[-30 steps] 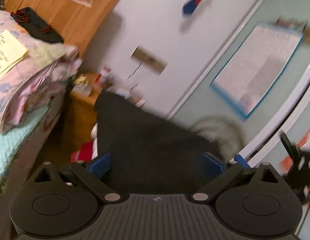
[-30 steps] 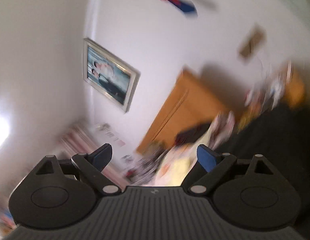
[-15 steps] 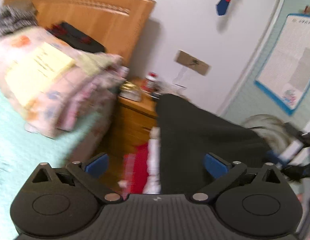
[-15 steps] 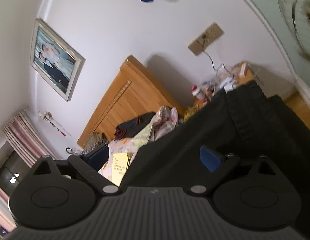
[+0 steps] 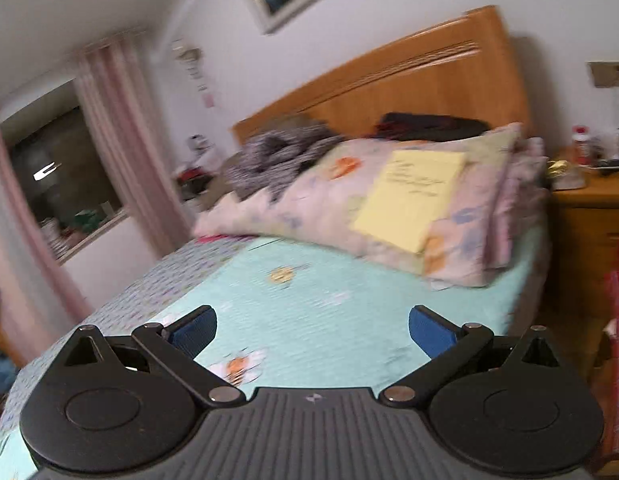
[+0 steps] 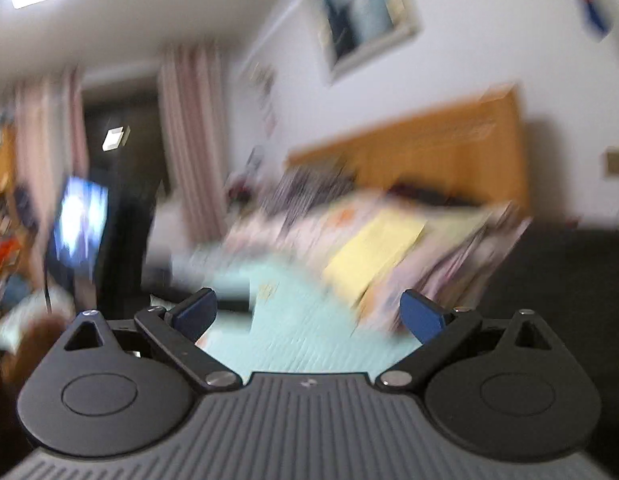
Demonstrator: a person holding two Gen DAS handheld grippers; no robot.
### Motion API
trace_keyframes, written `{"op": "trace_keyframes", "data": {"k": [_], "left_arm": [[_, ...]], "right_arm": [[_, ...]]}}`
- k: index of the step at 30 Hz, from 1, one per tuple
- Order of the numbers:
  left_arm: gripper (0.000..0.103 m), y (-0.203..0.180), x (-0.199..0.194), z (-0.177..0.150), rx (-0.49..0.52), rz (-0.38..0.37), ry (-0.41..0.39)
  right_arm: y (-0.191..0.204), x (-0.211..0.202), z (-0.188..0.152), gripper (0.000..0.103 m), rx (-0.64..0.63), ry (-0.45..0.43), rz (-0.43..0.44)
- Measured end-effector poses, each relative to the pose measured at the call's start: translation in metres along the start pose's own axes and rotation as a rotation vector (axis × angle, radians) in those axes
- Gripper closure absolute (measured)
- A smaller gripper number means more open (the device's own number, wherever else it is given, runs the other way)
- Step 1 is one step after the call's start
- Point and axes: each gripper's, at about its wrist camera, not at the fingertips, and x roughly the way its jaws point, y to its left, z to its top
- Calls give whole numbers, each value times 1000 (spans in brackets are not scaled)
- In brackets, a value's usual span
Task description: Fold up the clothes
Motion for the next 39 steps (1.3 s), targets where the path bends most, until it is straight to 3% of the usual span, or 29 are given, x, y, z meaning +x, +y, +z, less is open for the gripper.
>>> {"op": "trace_keyframes", "data": {"k": [7, 11, 15, 19, 25, 28, 39], "left_arm": [[1, 73, -26, -21, -175, -15, -37], [1, 113, -41, -32, -268, -20, -64], [1, 130, -46, -40, -249, 45, -90], [1, 147, -54, -46, -250, 46, -104], [0, 175, -14, -70, -316, -91, 74], [0, 180, 9, -89, -372, -125, 161], [1, 170, 51, -121, -383, -110, 336]], "right_arm": [[29, 44, -63, 5, 7, 307, 49], [48, 50, -70, 5, 2, 357, 70], [66, 57, -73, 5, -13, 367, 89], [72, 76, -74, 5, -17, 394, 108], [82, 95, -81, 5, -26, 447, 117], [88, 99, -85, 5, -30, 474, 129], [81, 122, -100, 5, 29, 559, 131]]}}
